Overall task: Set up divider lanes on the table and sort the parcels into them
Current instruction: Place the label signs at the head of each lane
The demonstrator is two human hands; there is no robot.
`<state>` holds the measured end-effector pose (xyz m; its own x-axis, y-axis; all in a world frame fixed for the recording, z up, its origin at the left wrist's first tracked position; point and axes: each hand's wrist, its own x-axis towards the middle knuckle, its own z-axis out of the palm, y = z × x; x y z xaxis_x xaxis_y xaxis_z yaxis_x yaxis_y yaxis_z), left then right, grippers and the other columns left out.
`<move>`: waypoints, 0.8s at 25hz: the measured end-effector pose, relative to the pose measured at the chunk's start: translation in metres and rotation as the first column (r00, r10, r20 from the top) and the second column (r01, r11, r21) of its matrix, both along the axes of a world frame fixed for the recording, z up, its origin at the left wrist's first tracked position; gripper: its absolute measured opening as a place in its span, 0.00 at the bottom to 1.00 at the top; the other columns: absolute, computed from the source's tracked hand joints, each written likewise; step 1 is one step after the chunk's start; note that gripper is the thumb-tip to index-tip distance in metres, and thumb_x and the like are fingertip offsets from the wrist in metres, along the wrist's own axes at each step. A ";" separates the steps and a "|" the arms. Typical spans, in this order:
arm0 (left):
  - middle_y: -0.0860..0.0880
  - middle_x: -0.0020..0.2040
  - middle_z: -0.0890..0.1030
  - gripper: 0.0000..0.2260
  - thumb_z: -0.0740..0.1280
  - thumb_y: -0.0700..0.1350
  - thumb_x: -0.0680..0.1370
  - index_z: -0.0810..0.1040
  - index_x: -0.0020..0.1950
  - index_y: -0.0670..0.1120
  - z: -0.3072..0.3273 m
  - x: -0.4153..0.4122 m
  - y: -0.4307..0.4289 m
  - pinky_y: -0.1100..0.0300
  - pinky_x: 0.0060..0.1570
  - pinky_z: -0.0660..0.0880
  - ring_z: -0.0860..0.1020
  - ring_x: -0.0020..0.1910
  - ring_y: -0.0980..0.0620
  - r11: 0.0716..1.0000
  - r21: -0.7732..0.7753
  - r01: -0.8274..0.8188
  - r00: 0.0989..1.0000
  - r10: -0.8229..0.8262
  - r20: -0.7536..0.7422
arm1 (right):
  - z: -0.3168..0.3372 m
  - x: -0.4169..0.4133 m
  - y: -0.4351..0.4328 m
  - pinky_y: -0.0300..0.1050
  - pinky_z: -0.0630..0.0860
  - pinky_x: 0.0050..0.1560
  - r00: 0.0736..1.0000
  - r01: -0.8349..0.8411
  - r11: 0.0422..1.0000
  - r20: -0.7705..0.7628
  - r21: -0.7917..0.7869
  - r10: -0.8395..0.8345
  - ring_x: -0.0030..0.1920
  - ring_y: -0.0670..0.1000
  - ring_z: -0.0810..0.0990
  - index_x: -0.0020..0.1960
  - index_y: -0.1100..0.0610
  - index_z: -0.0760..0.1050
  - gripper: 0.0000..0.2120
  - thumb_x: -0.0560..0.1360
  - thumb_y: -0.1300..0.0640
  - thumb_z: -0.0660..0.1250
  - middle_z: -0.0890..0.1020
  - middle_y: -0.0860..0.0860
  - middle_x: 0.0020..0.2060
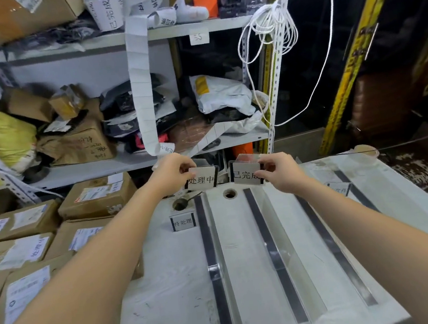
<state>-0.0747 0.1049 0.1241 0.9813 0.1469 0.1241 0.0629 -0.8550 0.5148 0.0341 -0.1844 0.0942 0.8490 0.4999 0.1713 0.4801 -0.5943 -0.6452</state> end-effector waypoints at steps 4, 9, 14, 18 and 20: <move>0.50 0.47 0.85 0.04 0.73 0.42 0.78 0.85 0.52 0.46 0.003 0.011 -0.030 0.48 0.50 0.82 0.82 0.47 0.49 1.000 0.008 -0.009 1.000 0.009 0.000 | -0.004 0.016 -0.029 0.45 0.83 0.48 1.000 0.002 1.000 -0.007 0.011 -0.002 0.45 0.43 0.80 0.58 0.54 0.84 0.09 0.78 0.57 0.72 0.83 0.46 0.46; 0.52 0.45 0.84 0.02 0.74 0.42 0.77 0.83 0.47 0.50 0.000 0.023 -0.064 0.56 0.44 0.81 0.82 0.45 0.50 0.999 0.037 -0.029 1.000 0.029 -0.001 | -0.012 0.034 -0.062 0.33 0.77 0.40 1.000 -0.027 1.000 0.014 0.013 0.026 0.45 0.43 0.80 0.56 0.56 0.84 0.08 0.78 0.57 0.73 0.85 0.49 0.48; 0.52 0.41 0.84 0.05 0.75 0.41 0.76 0.82 0.42 0.50 -0.020 0.041 -0.103 0.57 0.42 0.80 0.81 0.40 0.52 0.998 0.021 -0.055 0.998 0.056 -0.011 | -0.021 0.061 -0.102 0.43 0.81 0.45 1.000 -0.013 1.000 -0.022 0.012 0.014 0.47 0.49 0.81 0.53 0.52 0.85 0.06 0.77 0.55 0.75 0.84 0.49 0.46; 0.50 0.42 0.83 0.03 0.75 0.41 0.76 0.83 0.44 0.47 -0.046 0.053 -0.124 0.58 0.41 0.80 0.80 0.40 0.53 0.996 0.023 -0.084 0.995 0.085 -0.050 | -0.042 0.080 -0.120 0.35 0.78 0.38 0.996 -0.009 1.000 -0.085 0.010 0.010 0.43 0.45 0.82 0.47 0.53 0.84 0.01 0.76 0.55 0.75 0.83 0.43 0.41; 0.50 0.41 0.83 0.03 0.75 0.40 0.76 0.83 0.44 0.47 -0.061 0.058 -0.128 0.56 0.43 0.80 0.79 0.39 0.52 0.995 0.031 -0.094 0.992 0.096 -0.079 | -0.055 0.087 -0.124 0.34 0.78 0.37 0.993 -0.019 1.000 -0.119 -0.007 0.018 0.41 0.43 0.82 0.47 0.52 0.83 0.01 0.77 0.56 0.75 0.83 0.41 0.40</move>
